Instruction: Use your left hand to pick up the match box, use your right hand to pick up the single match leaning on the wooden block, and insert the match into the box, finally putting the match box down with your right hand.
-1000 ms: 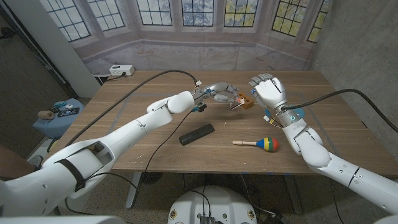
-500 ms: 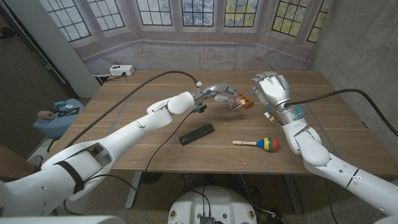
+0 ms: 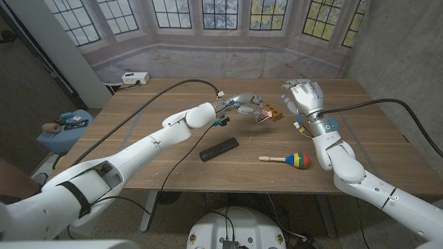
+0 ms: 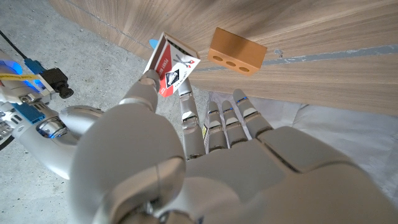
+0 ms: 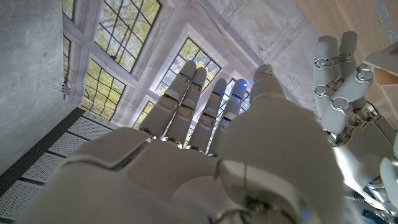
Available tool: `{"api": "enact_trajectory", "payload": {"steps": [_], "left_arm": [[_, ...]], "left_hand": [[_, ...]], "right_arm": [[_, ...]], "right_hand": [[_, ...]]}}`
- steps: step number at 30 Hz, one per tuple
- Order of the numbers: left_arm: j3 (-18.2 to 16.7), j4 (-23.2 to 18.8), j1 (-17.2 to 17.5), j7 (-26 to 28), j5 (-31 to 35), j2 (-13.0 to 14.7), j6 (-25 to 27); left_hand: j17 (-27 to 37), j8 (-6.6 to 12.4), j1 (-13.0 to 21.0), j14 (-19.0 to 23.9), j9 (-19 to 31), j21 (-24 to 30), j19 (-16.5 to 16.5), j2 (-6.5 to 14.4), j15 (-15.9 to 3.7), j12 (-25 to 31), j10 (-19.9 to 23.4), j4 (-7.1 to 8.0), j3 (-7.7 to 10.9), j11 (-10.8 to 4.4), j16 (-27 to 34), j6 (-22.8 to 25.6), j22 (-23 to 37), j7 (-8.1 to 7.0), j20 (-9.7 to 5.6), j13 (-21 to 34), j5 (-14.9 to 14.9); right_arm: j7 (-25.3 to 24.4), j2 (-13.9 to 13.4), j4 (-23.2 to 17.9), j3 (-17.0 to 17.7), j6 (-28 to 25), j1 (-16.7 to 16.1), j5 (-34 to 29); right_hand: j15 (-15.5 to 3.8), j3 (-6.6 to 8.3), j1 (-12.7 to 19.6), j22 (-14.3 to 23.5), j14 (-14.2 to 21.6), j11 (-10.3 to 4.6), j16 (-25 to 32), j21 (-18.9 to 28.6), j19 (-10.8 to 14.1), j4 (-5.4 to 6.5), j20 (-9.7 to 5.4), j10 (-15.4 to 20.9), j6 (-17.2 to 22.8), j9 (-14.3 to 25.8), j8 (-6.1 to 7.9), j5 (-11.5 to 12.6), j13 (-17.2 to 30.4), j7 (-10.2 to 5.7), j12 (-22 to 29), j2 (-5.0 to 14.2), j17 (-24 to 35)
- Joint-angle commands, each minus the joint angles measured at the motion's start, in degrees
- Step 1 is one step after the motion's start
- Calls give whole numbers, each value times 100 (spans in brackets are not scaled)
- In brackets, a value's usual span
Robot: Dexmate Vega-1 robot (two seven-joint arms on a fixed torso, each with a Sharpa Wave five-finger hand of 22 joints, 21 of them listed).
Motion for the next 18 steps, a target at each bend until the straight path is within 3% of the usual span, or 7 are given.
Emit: {"api": "enact_trajectory", "payload": {"steps": [1, 18], "left_arm": [[-52, -263, 74, -66, 36, 137, 206], [-134, -542, 115, -205, 72, 363, 432]], "left_hand": [[7, 45, 18, -34, 19, 3, -48, 3, 9, -3, -14, 0, 11, -6, 17, 13, 12, -20, 3, 22, 3], [11, 43, 1, -53, 21, 1, -60, 11, 15, -5, -30, 13, 13, -6, 16, 3, 11, -21, -7, 22, 1]], "right_arm": [[-57, 92, 6, 19, 29, 34, 246], [-193, 217, 146, -33, 66, 169, 460]], "right_hand": [[-816, -17, -41, 6, -14, -1, 36, -4, -35, 5, -194, -37, -4, 0, -10, 3, 20, -13, 9, -14, 13], [-825, -23, -61, 7, -18, -8, 54, -9, -54, 3, -198, -33, -3, 0, -8, 2, 20, -15, 21, 1, 26]]}}
